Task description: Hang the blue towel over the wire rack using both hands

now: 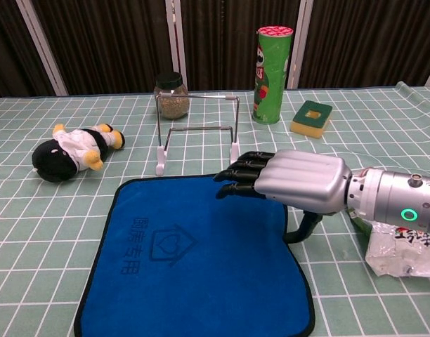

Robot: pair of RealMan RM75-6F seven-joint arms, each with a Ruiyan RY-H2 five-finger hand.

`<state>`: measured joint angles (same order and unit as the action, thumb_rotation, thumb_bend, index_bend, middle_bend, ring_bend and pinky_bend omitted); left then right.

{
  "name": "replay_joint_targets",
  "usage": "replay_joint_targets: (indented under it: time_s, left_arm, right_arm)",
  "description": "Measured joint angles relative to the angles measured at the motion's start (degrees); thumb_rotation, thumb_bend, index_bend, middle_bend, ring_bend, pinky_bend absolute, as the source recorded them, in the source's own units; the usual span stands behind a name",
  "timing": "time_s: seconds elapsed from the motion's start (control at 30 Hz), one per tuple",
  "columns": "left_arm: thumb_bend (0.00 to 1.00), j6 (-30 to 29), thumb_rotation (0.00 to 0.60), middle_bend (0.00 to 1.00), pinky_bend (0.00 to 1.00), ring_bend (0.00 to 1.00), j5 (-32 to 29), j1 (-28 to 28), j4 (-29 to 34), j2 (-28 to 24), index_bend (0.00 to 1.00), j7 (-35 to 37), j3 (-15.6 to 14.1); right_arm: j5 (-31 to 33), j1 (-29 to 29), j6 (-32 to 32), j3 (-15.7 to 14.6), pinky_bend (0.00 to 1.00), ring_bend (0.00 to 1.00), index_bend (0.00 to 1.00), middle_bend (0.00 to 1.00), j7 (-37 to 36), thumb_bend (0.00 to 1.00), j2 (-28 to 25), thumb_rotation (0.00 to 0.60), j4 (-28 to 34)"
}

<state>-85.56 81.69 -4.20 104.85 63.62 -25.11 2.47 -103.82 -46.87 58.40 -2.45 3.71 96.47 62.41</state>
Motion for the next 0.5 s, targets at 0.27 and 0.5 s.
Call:
replay_joint_targets:
  time_s: [0.27, 0.5]
  left_arm:
    - [0.00, -0.1, 0.600, 0.00, 0.00, 0.00, 0.1, 0.0, 0.1, 0.0, 0.00, 0.0, -0.1]
    - [0.00, -0.1, 0.600, 0.00, 0.00, 0.00, 0.0, -0.1, 0.1, 0.0, 0.00, 0.0, -0.1]
  right_arm:
    - [1.0, -0.3, -0.2, 0.0, 0.00, 0.00, 0.19, 0.00, 0.2, 0.24, -0.2, 0.600, 0.7]
    - [1.0, -0.5, -0.3, -0.7, 0.00, 0.00, 0.36, 0.00, -0.1, 0.31, 0.2, 0.600, 0.5]
